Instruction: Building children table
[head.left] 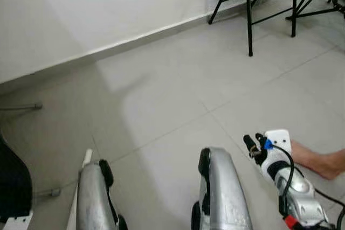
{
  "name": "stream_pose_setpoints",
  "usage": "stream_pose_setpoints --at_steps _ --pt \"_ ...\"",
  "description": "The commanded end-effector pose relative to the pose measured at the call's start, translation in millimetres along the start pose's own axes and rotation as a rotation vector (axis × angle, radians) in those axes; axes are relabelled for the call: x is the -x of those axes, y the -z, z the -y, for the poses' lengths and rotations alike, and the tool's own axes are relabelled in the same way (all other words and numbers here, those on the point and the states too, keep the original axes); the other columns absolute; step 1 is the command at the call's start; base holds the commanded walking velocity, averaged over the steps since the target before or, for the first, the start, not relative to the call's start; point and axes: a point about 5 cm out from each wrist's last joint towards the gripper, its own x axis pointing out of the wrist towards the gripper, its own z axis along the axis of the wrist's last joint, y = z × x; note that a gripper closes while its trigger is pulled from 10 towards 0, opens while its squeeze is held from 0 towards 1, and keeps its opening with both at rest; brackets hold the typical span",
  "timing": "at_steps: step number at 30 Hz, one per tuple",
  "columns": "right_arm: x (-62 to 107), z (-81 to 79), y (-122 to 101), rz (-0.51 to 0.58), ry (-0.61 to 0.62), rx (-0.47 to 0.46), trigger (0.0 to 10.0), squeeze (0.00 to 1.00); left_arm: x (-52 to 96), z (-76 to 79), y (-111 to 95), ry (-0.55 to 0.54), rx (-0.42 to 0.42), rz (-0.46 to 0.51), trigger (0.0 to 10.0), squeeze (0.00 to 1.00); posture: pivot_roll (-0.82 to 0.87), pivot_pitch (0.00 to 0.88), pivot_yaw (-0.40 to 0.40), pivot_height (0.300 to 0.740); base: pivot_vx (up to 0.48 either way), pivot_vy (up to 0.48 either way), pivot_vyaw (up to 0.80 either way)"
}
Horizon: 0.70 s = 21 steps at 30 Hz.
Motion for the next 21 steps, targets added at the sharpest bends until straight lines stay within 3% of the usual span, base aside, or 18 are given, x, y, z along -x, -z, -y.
stream_pose_setpoints --at_steps 1,11,21 --pt "3.8 2.6 4 -0.026 -0.004 0.000 10.0 0.00 0.3 -2.1 12 0.006 -0.048 -0.042 10.0 0.00 0.02 0.273 -0.072 0.365 0.000 0.000 0.00" --pt "8.9 12.6 -1 -0.044 -0.022 0.040 10.0 0.00 -2.2 3.7 1 0.094 -0.071 -0.039 10.0 0.00 -0.01 0.306 -0.104 0.325 0.000 0.000 0.00" --pt "14.2 13.2 -3 -0.063 -0.049 0.059 10.0 0.00 -1.3 8.0 4 0.143 -0.089 -0.058 10.0 0.00 -0.03 0.333 -0.128 0.300 0.000 0.000 0.00"
